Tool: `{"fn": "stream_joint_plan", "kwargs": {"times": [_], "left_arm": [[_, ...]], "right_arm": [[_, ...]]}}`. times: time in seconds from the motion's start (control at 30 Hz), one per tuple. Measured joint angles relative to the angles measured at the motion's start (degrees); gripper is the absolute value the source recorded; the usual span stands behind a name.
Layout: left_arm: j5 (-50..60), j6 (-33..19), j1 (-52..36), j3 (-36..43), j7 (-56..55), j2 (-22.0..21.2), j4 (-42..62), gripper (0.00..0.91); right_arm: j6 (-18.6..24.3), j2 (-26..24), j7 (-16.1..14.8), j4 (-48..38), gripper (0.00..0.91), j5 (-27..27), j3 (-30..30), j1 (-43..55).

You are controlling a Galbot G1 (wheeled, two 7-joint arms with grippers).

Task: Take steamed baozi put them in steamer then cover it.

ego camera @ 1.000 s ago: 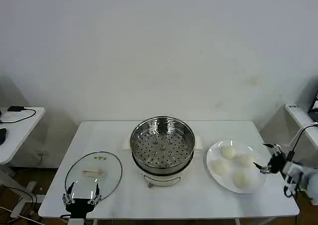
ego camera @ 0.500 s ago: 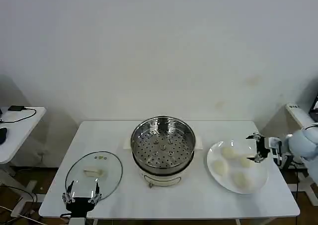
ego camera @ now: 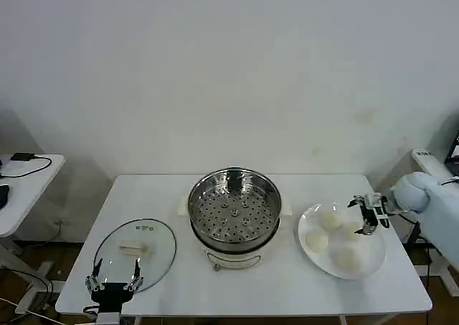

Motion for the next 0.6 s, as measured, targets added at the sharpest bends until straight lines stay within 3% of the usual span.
{"fn": "stream_joint_plan", "kwargs": {"times": [0.43,0.6], "left_arm": [[0.39,-0.28,0.04,-0.05,-0.01,-0.47,0.24,0.907],[0.64,-0.63,0.45,0.03,-0.09,-0.57,0.37,0.907]], "right_arm": [[0.48,6.77,0.01,-7.67,0.907,-1.47,-4.56,3.45],[0.41,8.39,0.30,-9.47,0.786,-1.73,-5.49,4.07]]}}
